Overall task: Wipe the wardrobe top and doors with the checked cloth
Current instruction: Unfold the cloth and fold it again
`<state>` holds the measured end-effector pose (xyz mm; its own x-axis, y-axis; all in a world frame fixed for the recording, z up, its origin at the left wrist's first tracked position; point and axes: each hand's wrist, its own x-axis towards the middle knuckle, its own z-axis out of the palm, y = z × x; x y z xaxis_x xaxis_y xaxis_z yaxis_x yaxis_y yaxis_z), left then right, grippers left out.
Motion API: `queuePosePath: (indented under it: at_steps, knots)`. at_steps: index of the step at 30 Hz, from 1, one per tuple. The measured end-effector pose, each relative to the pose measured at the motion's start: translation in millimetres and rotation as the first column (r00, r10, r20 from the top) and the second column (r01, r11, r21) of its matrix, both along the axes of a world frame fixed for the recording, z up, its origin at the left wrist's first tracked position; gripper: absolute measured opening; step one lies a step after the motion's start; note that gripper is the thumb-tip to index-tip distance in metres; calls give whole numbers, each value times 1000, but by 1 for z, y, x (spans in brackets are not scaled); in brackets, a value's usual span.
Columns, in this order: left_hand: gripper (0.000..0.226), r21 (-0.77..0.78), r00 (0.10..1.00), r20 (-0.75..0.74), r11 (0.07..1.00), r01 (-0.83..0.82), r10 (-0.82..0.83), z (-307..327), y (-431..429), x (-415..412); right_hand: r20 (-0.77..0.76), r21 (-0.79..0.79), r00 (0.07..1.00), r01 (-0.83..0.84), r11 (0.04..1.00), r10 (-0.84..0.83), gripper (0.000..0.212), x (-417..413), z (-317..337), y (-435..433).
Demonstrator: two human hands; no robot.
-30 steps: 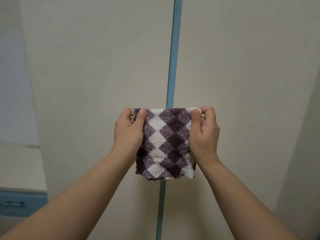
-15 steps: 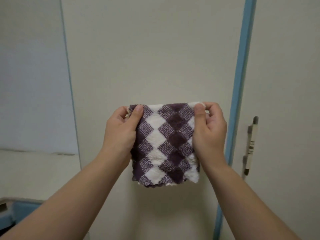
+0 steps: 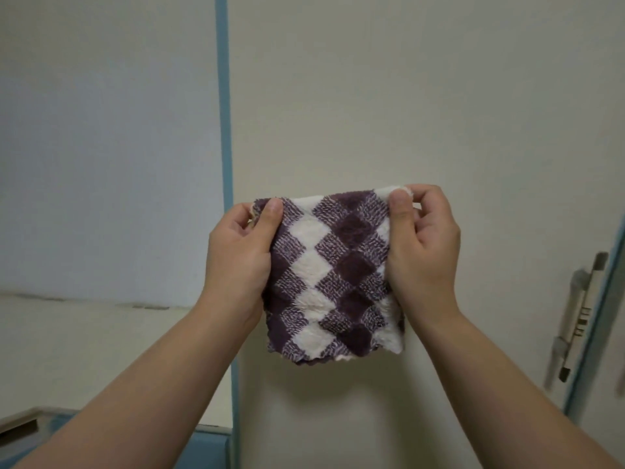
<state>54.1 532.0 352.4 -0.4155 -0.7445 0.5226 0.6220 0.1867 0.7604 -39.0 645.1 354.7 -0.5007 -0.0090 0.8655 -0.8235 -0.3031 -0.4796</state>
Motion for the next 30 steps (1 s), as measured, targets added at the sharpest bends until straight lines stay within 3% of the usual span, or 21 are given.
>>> queuePosePath:
  at_steps: [15, 21, 26, 30]
  knots:
    - [19, -151, 999, 34, 988, 40, -35, -11, -218, 77, 34, -2, 976, 215, 977, -215, 22, 94, -24, -208]
    - [14, -26, 988, 123, 995, 93, -89, -16, -298, 101, 15, 31, 970, 243, 969, -244, 21, 116, -24, -289]
    - [9, 111, 909, 184, 927, 358, -373, -20, -345, 111, 55, 44, 967, 248, 968, -251, 24, 112, -24, -340]
    - [7, 82, 932, 238, 962, 260, -272, -27, -372, 100, 75, 69, 970, 227, 971, -232, 23, 97, -26, -367]
